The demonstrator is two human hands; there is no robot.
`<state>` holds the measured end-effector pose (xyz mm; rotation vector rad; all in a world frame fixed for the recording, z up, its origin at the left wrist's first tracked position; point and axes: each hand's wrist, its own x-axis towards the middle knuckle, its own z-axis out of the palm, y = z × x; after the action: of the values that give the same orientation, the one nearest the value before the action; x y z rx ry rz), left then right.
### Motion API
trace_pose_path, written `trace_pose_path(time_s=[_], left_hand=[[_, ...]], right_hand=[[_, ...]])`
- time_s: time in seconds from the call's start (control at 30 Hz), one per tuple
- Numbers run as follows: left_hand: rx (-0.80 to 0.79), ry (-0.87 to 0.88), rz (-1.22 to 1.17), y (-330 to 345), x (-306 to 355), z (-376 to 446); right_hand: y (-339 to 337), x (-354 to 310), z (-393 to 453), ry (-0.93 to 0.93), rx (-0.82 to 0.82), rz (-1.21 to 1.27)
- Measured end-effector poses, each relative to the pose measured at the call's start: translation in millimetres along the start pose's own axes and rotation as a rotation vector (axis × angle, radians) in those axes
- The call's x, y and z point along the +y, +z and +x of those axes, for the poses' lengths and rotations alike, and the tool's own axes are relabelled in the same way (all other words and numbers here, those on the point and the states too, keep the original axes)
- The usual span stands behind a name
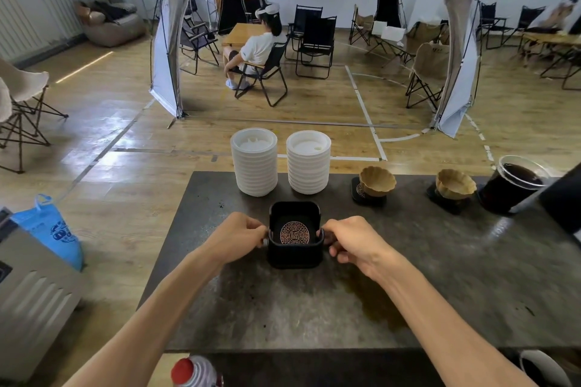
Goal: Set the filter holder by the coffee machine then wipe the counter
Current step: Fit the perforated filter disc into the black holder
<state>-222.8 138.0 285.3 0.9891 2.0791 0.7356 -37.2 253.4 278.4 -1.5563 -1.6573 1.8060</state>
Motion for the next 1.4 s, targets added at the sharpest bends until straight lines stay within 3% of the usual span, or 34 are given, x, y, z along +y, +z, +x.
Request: trace_pose_path(time_s=[0.3,0.47,0.6,0.8,1.0,1.4], left_hand=[[0.035,0.136,-0.033,-7,-11,-7],[0.069,0.303,0.010,-9,-21,-31],[0.072,0.374,0.128,4,-21,-42],[0.250,0.395,0.114,25,-13,-43],[0.314,0.441,0.077,37,4,-43],[0.207,0.603,0.065,145,117,-47]], right_hand=[[-7,-1,-16,-0.058,-0.012,-0.008],[-19,3,-47,-0.401,0.045,-0.390],[-13,9,-58,-0.500,-0.031,-0.558],[2,21,-52,-0.555,0.116,-0.524],[-13,27,-56,-0.614,0.199,-0.404],[-157,70,-91,-0.582,0.401,-0.321]])
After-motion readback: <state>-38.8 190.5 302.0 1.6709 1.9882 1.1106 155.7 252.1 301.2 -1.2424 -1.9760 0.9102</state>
